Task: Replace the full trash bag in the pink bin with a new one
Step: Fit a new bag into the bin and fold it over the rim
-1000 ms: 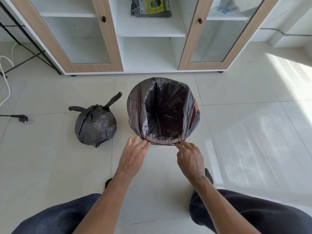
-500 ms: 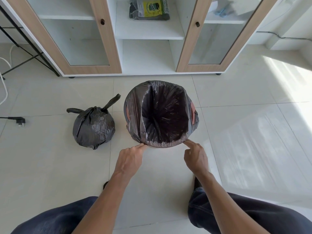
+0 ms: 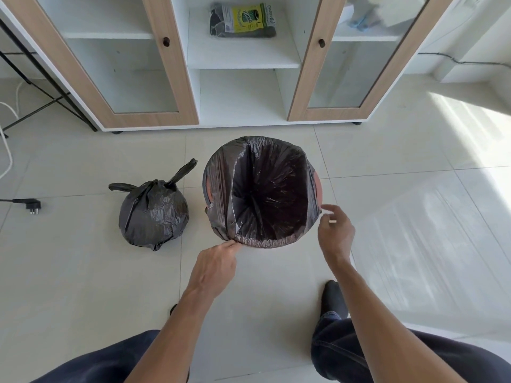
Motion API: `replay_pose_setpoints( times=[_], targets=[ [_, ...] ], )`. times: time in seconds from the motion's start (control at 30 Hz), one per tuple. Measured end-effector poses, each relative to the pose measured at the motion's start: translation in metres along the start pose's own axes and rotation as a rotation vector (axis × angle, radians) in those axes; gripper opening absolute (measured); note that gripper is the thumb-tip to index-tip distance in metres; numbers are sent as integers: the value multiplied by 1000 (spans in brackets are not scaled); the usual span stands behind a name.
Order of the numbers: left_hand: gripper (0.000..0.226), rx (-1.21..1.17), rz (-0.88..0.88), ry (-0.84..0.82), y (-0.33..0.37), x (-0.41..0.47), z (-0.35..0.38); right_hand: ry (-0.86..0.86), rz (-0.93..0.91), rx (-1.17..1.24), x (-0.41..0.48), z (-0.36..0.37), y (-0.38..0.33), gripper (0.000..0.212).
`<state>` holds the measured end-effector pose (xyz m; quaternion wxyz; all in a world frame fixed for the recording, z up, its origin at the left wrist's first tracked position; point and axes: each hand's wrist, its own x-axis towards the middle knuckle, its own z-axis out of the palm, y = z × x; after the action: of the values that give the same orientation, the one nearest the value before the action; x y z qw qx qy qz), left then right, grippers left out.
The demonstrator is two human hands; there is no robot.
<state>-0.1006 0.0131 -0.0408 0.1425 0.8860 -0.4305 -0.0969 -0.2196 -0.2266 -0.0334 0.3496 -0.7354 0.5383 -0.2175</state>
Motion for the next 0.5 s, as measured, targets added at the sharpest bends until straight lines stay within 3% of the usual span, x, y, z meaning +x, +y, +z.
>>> replay_pose_setpoints(
  times=[0.1, 0.27, 0.33, 0.4, 0.5],
  targets=[
    [27, -55, -37, 42, 1, 1, -3, -71, -136, -158, 23, 6, -22, 23],
    [9, -132, -66, 164, 7, 13, -16, -113, -138, -407, 44, 8, -32, 27],
    [20, -129, -47, 160, 7, 20, -19, -131, -129, -433, 46, 13, -32, 25],
    [32, -86, -38, 123, 6, 23, -18, -152, -104, -435, 47, 18, -29, 44],
    [32, -54, -42, 81, 3, 22, -15, -173, 23, -246, 54, 17, -25, 40]
  ],
)
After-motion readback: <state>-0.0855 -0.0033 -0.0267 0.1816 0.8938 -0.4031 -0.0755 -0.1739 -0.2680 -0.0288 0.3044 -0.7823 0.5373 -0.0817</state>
